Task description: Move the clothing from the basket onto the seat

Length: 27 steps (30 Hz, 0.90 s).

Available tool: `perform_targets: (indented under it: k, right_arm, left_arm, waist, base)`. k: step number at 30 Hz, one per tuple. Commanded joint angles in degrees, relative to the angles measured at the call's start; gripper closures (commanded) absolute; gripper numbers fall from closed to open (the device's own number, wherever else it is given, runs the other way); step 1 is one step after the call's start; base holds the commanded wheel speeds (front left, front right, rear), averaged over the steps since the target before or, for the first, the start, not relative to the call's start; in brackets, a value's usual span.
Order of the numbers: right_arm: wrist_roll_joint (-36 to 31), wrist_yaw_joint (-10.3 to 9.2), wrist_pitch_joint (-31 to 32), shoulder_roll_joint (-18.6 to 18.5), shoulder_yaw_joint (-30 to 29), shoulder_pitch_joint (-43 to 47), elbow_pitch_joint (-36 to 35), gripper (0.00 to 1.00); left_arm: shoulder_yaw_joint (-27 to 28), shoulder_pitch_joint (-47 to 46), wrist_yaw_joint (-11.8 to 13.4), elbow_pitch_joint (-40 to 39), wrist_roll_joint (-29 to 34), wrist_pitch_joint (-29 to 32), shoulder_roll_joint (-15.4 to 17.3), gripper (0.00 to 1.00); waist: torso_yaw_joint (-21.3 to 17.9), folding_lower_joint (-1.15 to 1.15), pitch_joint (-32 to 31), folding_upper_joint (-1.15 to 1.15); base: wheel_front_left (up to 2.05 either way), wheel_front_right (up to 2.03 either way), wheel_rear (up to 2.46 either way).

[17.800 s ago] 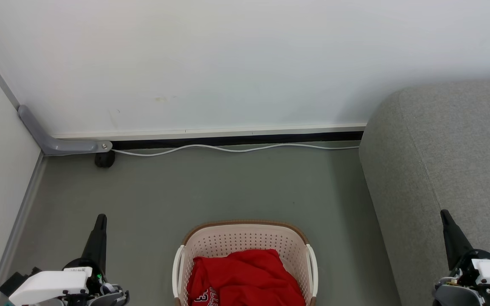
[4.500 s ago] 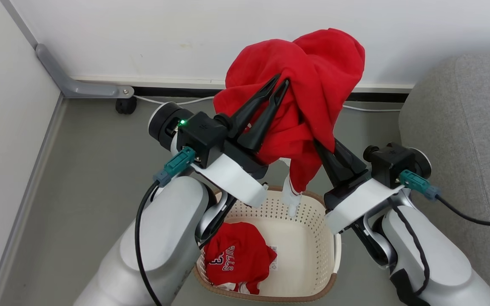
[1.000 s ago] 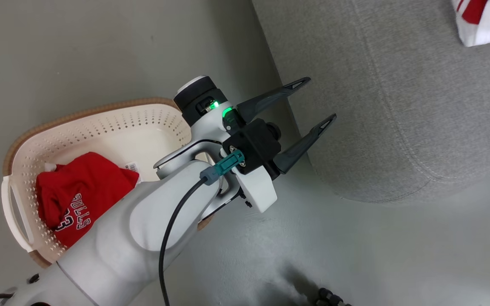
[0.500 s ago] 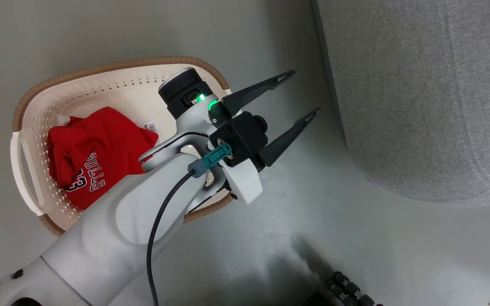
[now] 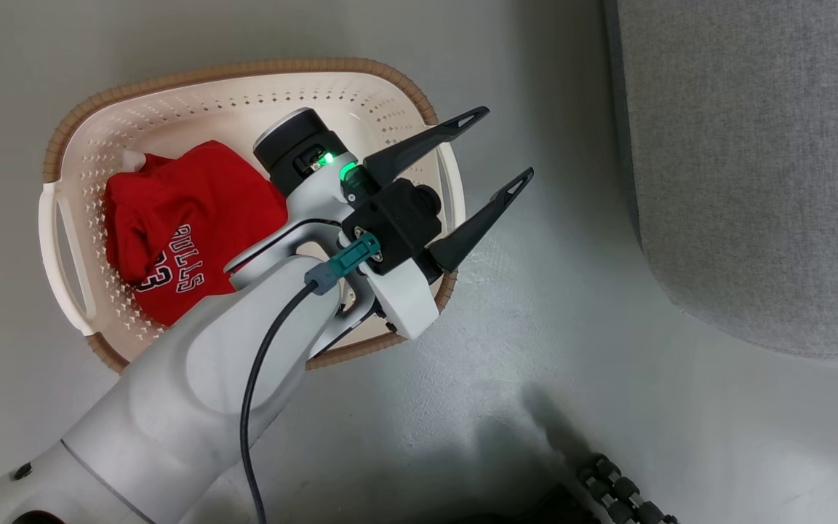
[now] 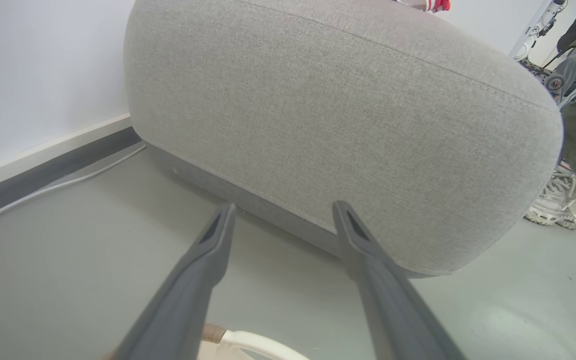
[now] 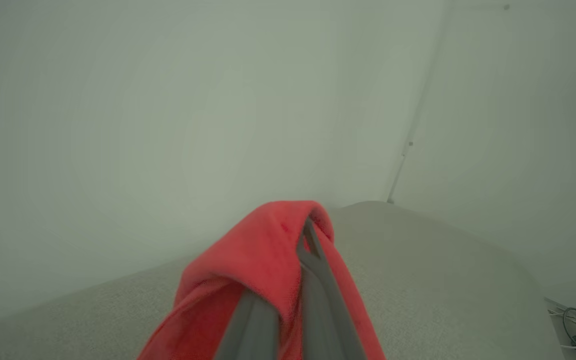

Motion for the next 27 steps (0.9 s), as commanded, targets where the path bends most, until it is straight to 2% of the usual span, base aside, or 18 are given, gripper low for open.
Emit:
perform_targets:
  k: [1,3,7,12,15,16,17,18,19,20,27]
  right_arm:
    - [0.65,0.07,-0.14,-1.3,-0.62,0.02,0.46,1.0]
    - [1.54,0.07,0.45,-0.7,-0.25,0.49,3.68,1.0]
    - [4.38,0.07,0.09,-0.45,4.37,2.71,10.8,1.0]
    - [6.77,0.07,-0.21,0.13,10.15,6.33,13.7,1.0]
    - [11.11,0.07,-0.27,0.82,15.7,10.8,12.68,0.97]
    - [12.23,0.07,-0.27,0.9,17.28,12.07,12.36,0.83]
    - [13.47,0.07,-0.27,0.92,18.5,13.18,11.86,0.8]
    - [14.92,0.07,-0.28,0.95,19.43,14.17,11.25,0.64]
    - [16.2,0.07,-0.28,0.87,20.55,15.23,10.85,0.03]
    - [17.35,0.07,-0.28,0.75,21.59,16.29,10.23,0.0]
    - [23.56,0.07,-0.28,0.6,26.7,24.32,6.9,0.0]
  left_arm:
    - [1.37,1.53,-0.21,-1.36,0.43,-0.27,-0.01,0.0]
    - [1.58,1.63,-0.21,-1.26,0.49,-0.27,-0.15,0.0]
    - [2.12,1.89,-0.21,-0.99,0.29,-0.27,-0.65,0.0]
    - [2.86,2.32,-0.21,-0.92,0.08,-0.27,-1.4,0.0]
    - [3.42,2.92,-0.21,-0.88,-0.21,-0.27,-2.02,0.0]
    - [3.6,3.09,-0.21,-0.88,-0.29,-0.27,-2.18,0.0]
    - [3.8,3.29,-0.21,-0.89,-0.38,-0.27,-2.37,0.0]
    - [4.08,3.53,-0.21,-0.93,-0.47,-0.27,-2.58,0.0]
    - [4.38,3.78,-0.21,-1.01,-0.56,-0.27,-2.82,0.0]
    - [4.7,4.06,-0.21,-1.04,-0.62,-0.27,-3.0,0.0]
    - [6.35,6.88,-0.21,-0.98,-1.02,-0.27,-4.1,0.0]
  waist:
    - [0.17,0.0,0.14,0.0]
    - [0.38,0.0,0.14,0.0]
    - [0.93,0.0,-0.67,0.0]
    - [1.54,0.0,-2.13,0.0]
    - [2.11,0.0,-3.69,0.0]
    - [2.26,0.0,-4.13,0.0]
    - [2.44,0.0,-4.6,0.0]
    - [2.65,0.0,-5.11,0.0]
    - [2.9,0.0,-5.63,0.0]
    - [3.13,0.0,-6.18,0.0]
    - [5.04,0.0,-10.59,0.0]
  base:
    - [0.0,0.0,0.0]
    - [0.0,0.0,0.0]
    - [0.0,0.0,0.0]
    - [0.0,0.0,0.0]
    - [0.0,0.0,0.0]
    - [0.0,0.0,0.0]
    - [0.0,0.0,0.0]
    - [0.0,0.0,0.0]
    - [0.0,0.0,0.0]
    - [0.0,0.0,0.0]
    - [0.0,0.0,0.0]
